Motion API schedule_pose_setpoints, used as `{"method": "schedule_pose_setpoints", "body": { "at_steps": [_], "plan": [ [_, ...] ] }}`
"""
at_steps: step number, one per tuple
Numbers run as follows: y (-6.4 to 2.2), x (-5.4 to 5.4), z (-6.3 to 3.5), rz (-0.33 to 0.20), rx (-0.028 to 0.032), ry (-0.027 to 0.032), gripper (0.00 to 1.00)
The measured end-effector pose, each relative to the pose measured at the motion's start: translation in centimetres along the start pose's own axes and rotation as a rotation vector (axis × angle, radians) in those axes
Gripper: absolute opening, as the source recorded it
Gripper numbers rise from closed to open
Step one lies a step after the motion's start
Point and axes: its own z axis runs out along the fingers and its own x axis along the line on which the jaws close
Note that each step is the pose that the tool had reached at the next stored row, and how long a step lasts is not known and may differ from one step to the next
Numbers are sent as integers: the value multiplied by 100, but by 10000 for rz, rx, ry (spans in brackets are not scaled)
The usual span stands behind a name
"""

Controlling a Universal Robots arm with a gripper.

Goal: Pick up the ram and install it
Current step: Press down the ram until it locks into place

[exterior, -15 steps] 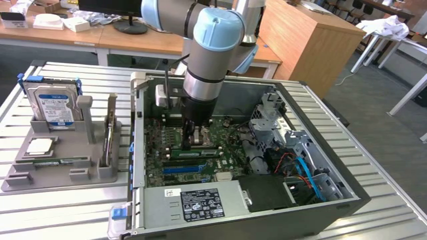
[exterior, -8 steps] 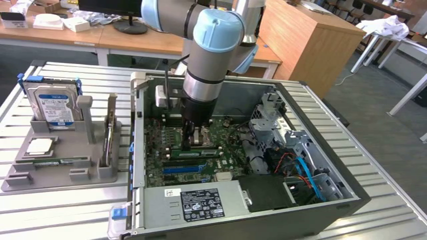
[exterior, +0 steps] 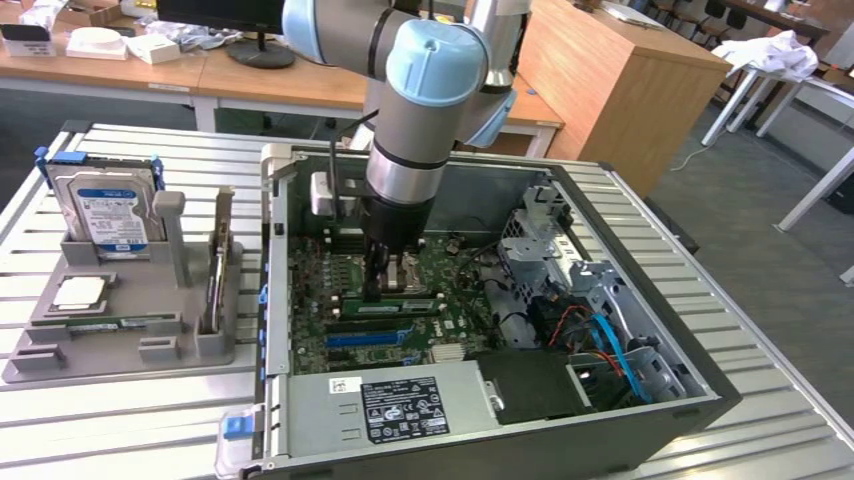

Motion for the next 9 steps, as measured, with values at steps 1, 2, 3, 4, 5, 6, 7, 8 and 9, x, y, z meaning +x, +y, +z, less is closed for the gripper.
{"method": "schedule_pose_setpoints", "body": {
  "at_steps": [1, 2, 3, 4, 5, 6, 7, 8, 9],
  "plan": [
    [0, 0, 0, 0, 0, 1, 10],
    [0, 0, 0, 0, -1, 1, 10],
    [0, 0, 1, 0, 0, 1, 10],
    [0, 0, 1, 0, 1, 0, 10],
    [0, 0, 1, 0, 1, 0, 10],
    [0, 0, 2, 0, 1, -1, 10],
    [-1, 0, 4, 0, 1, -2, 10],
    [-1, 0, 6, 0, 2, -3, 10],
    [-1, 0, 8, 0, 1, -1, 10]
  ]
}}
